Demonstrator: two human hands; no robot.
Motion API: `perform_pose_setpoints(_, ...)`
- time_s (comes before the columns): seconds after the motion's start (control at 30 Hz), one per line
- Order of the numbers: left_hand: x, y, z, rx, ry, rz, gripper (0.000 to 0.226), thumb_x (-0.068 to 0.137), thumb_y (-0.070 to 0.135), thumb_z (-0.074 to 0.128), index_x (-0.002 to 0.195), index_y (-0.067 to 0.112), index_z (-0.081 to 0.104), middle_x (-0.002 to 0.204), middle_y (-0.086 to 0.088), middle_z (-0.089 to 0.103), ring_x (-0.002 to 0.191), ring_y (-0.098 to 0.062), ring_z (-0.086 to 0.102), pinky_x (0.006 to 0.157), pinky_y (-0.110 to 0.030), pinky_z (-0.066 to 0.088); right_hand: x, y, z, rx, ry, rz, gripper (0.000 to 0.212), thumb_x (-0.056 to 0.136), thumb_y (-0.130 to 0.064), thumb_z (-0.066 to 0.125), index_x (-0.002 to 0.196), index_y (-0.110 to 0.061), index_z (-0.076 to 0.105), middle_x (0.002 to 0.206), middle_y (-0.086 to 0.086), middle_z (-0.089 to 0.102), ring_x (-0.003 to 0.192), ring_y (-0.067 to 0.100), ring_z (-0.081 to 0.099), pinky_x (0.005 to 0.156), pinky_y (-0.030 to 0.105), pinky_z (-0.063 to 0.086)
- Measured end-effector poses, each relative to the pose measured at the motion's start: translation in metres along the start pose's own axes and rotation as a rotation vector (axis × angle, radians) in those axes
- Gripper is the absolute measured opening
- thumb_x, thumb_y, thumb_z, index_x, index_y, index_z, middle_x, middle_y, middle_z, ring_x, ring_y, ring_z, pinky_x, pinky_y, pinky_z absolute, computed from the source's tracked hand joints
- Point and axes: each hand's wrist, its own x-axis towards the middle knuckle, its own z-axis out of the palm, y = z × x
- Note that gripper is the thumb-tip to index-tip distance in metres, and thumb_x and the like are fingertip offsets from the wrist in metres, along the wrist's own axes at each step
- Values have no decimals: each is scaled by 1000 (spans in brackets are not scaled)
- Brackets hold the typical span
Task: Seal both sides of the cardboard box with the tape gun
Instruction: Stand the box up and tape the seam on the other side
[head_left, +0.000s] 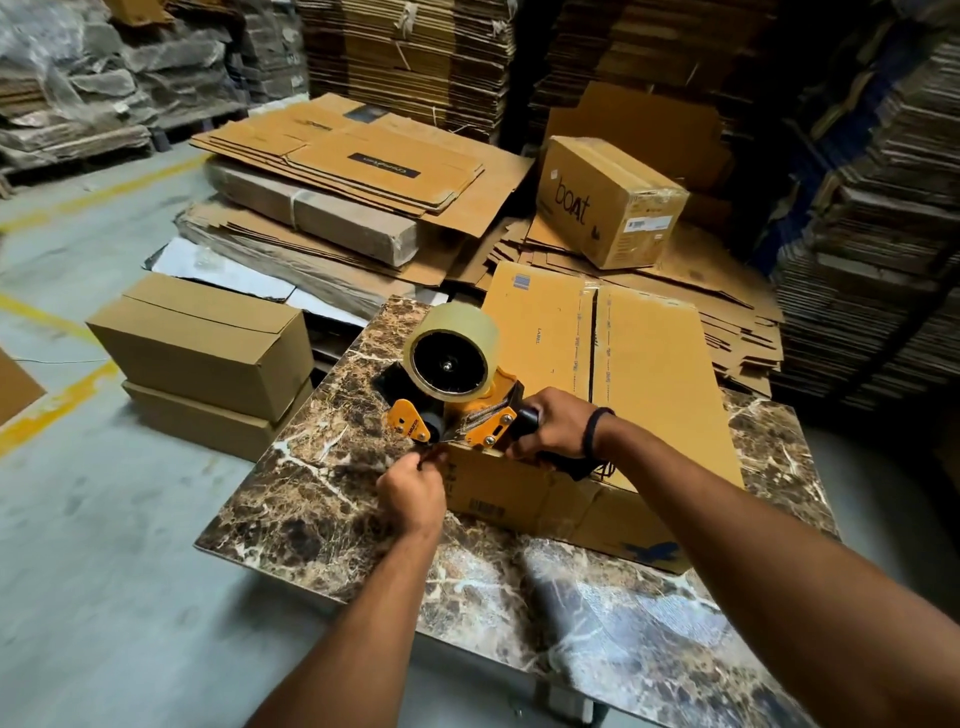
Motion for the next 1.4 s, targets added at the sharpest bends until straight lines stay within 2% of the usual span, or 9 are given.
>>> perform_pose_setpoints(0.23,1,0,3,-41,34,18,16,88,-2,55,98,-1,67,80,-6,69,61,-8,57,52,-18,41,-72,52,-41,-113,50,96,13,81,-12,72,90,-9,63,69,-1,66,49,5,59,47,19,47)
perform_pose_setpoints(0.5,-16,8,5,-171,-79,101,58,83,0,62,136,18,44,128,4,56,99,-18,64,73,-30,57,-91,97,-35,-149,92,204,10,81,-10,70,80,-10,60,55,-3,64,44,8,59,46,22,46)
perform_pose_setpoints(0.67,-10,11,-1,-198,-184,91,74,81,-3,65,143,20,32,131,12,54,44,-1,51,38,-13,34,-89,96,-35,-149,86,195,16,81,-12,70,74,-16,58,56,-3,64,43,8,58,48,23,48)
perform_pose_setpoints(0.77,-15,4,-5,-185,-208,66,72,79,-4,67,140,15,36,133,0,53,79,7,63,62,-20,50,-89,95,-36,-138,93,198,20,81,-10,71,70,-17,56,48,-5,61,40,7,57,44,20,45)
perform_pose_setpoints(0.83,-19,3,-8,-189,-209,53,73,77,-5,68,140,12,36,133,-6,52,108,-9,58,84,-28,51,-89,94,-35,-141,96,203,21,80,-9,71,69,-17,55,50,-5,62,40,7,57,44,19,45)
perform_pose_setpoints(1.0,-11,6,-8,-210,-263,89,84,75,-5,69,144,17,27,135,3,52,109,-2,56,94,-34,47,-88,94,-36,-164,89,205,21,81,-10,70,69,-18,55,55,-1,63,42,9,58,46,20,47)
perform_pose_setpoints(1.13,-12,5,-12,-314,-302,33,78,74,-11,67,141,11,34,136,-4,50,124,-19,49,95,-35,48,-88,97,-36,-175,84,197,20,80,-10,69,70,-18,54,56,-1,64,43,9,59,45,19,45)
perform_pose_setpoints(1.3,-13,12,-18,152,-219,535,70,75,14,75,136,22,41,144,0,40,122,-21,49,76,-33,57,-86,100,-35,-170,84,182,18,79,-10,69,70,-18,56,58,1,65,46,13,61,45,20,45)
perform_pose_setpoints(1.4,-9,24,-9,403,-300,878,49,74,4,75,119,8,58,130,-8,55,121,-21,52,97,-35,44,-88,101,-36,-174,87,174,18,79,-12,69,71,-19,55,62,3,65,50,15,60,47,21,44)
